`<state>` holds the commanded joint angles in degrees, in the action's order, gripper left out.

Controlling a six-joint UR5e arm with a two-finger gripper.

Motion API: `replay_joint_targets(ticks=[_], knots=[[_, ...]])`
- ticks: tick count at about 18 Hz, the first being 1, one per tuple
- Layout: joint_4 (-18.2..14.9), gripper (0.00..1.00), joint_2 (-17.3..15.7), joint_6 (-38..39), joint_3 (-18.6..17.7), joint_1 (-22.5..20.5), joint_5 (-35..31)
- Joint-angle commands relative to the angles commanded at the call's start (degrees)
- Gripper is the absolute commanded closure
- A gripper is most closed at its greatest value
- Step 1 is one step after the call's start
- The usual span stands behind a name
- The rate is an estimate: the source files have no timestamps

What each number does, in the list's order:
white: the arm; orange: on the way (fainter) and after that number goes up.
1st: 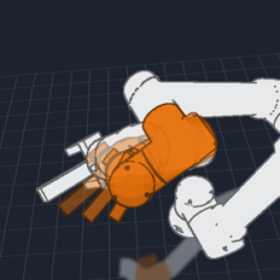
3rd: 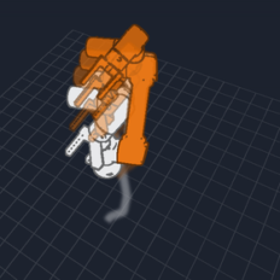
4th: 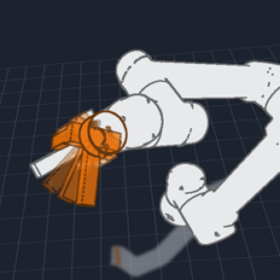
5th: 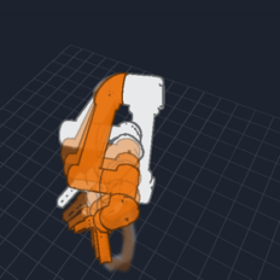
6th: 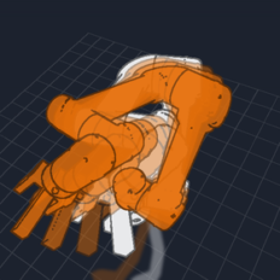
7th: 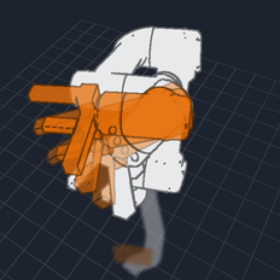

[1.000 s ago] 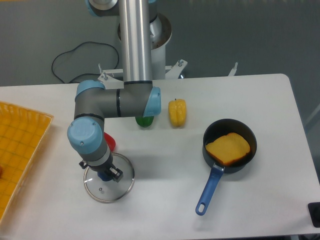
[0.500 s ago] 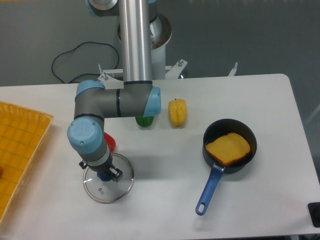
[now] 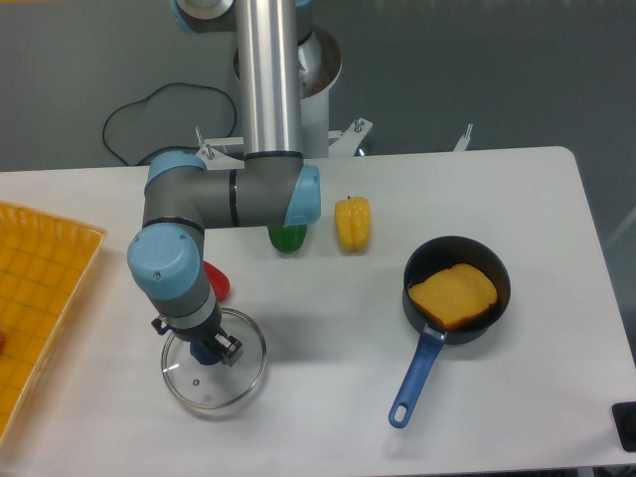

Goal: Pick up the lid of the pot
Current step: 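Lift the glass lid by its knob off the table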

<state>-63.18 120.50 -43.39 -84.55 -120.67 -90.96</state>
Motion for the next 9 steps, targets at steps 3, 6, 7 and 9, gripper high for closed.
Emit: replay_joint_targets(ticks=[3, 6, 7, 9], knots=[[-6.07, 0.36, -0.17, -4.77, 2.72, -0.26, -0.18], [-7.4, 0.37, -2.54, -5.12, 3.17, -1.84, 0.08], [-7.75, 0.37, -3.42, -6.34, 3.17, -2.46, 0.17], [-8.19, 0.37, -4.3, -10.99, 3.08, -2.64, 0.17]])
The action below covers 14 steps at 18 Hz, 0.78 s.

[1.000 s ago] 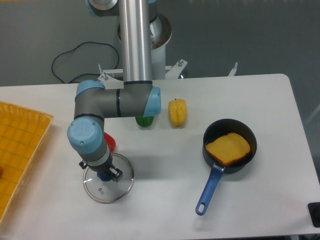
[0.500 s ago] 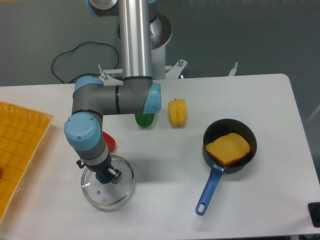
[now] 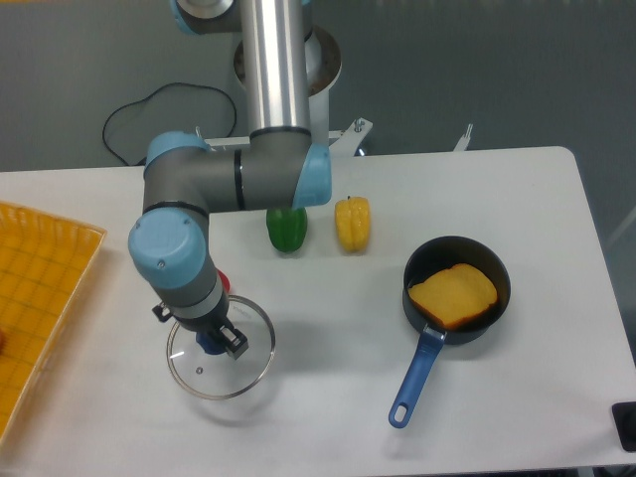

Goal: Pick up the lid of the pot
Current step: 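Lift the glass lid by its knob off the table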

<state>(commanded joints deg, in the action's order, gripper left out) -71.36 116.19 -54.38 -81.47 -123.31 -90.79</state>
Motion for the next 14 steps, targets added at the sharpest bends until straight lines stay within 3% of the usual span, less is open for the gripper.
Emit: replay_joint_targets(ticks=[7, 14], knots=[[-3.51, 0.37, -3.08, -6.87, -0.97, -2.28, 0.26], [-3.52, 0.37, -3.69, -7.05, -1.58, -2.46, 0.44]])
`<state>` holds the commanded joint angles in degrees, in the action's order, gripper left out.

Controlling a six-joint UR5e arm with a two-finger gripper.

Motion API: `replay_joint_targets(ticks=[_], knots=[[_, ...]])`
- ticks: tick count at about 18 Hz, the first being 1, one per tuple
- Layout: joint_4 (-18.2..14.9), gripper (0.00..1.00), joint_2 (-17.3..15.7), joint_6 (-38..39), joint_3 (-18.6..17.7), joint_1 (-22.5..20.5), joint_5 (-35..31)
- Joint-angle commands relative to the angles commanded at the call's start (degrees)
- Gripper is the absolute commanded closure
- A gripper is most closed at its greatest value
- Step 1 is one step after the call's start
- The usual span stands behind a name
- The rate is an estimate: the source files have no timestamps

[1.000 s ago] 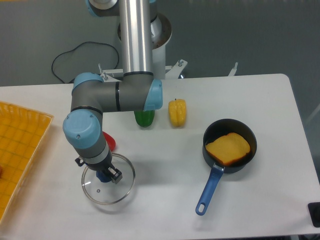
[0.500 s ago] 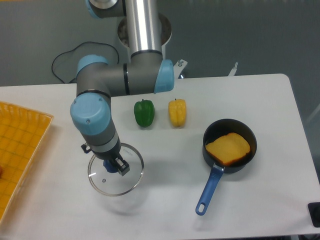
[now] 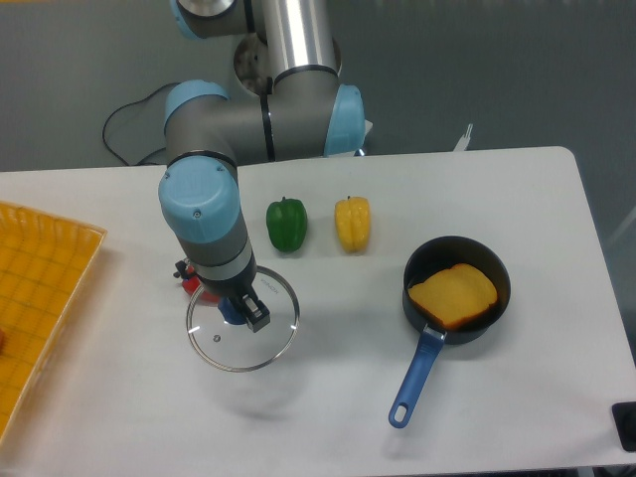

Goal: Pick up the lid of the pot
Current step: 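Lift the glass lid by its knob off the table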

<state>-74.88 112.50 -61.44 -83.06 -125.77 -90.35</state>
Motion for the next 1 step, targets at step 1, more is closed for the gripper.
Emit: replay_joint_targets(ticks=[1], knots=[[-0.09, 0.37, -0.09, -0.09, -0.09, -0.17, 0.0]])
